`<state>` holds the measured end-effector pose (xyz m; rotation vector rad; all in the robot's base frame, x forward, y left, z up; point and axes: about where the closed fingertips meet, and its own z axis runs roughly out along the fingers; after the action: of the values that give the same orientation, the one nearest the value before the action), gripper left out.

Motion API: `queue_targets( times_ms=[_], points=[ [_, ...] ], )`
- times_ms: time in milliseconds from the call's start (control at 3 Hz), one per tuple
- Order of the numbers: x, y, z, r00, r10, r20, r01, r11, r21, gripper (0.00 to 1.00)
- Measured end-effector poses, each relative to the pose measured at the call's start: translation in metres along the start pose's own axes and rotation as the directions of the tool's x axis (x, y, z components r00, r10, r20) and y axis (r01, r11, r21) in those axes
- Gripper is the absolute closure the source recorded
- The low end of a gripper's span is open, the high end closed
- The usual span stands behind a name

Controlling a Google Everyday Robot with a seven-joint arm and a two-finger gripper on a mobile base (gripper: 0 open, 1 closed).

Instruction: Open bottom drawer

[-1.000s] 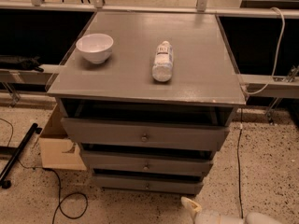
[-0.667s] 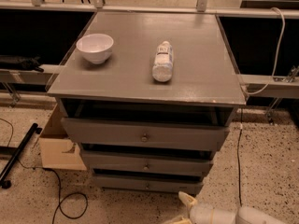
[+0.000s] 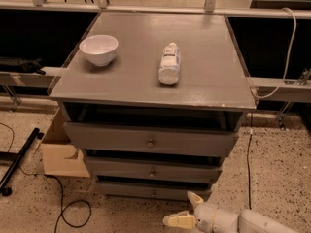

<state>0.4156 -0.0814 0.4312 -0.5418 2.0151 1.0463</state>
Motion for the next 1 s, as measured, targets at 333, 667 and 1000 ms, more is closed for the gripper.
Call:
queue_targets(
  times_ms=[333,667,1000],
  points=[
    [0.01,-0.013,0.003,0.999,0.037,0.04,-0.038,0.9992,0.015,0.0],
    [0.032,-0.034,0.016,0.994,0.101,0.034,-0.103,0.9941,0.037,0.0],
    [0.032,-0.034,0.016,0.994,0.103,0.035,-0.104,0.994,0.035,0.0]
  ],
)
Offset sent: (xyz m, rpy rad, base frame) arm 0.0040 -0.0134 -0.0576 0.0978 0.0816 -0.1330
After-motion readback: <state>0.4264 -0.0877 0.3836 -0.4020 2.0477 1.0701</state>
